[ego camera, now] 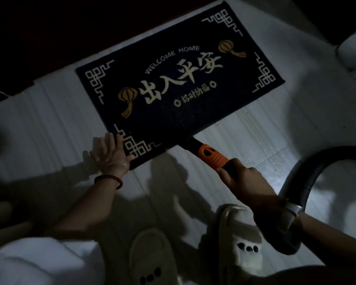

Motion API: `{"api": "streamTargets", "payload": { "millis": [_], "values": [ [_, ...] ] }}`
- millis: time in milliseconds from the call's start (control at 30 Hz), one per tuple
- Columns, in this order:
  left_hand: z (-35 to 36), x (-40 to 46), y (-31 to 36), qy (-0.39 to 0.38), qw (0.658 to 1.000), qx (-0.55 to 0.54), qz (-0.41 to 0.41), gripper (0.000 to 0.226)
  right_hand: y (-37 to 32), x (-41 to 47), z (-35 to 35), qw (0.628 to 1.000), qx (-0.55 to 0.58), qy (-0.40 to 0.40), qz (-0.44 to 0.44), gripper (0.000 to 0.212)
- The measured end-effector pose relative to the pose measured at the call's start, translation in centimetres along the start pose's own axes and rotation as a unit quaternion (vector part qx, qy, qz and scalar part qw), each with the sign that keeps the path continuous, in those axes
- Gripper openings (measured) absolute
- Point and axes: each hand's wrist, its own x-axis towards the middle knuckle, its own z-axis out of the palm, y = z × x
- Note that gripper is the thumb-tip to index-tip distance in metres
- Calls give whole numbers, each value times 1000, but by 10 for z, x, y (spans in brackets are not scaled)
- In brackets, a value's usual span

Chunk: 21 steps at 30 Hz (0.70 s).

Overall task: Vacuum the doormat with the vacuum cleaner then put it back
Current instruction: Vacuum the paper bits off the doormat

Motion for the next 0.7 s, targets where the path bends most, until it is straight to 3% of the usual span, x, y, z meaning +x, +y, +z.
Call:
{"api": "streamTargets", "payload": {
  "millis": [133, 200, 300, 500, 700],
  "values": [
    [-2, -1, 10, 27, 999, 16, 0, 75, 1, -2, 6, 1000, 20, -2, -12, 36],
    [1, -2, 21, 65, 996, -12, 52, 70, -5, -3, 12, 999, 14, -20, -42, 38],
    [12, -7, 38, 34, 990, -81, 107, 63, -7, 4, 12, 998, 21, -34, -52, 34],
    [21, -6, 46, 48, 991, -103, 71, 63, 42, 39, -37, 980, 164, 80, 83, 38],
    [18, -6, 71, 50, 995, -83, 31, 70, 27, 33, -8, 985, 111, 111, 71, 38]
  ]
}}
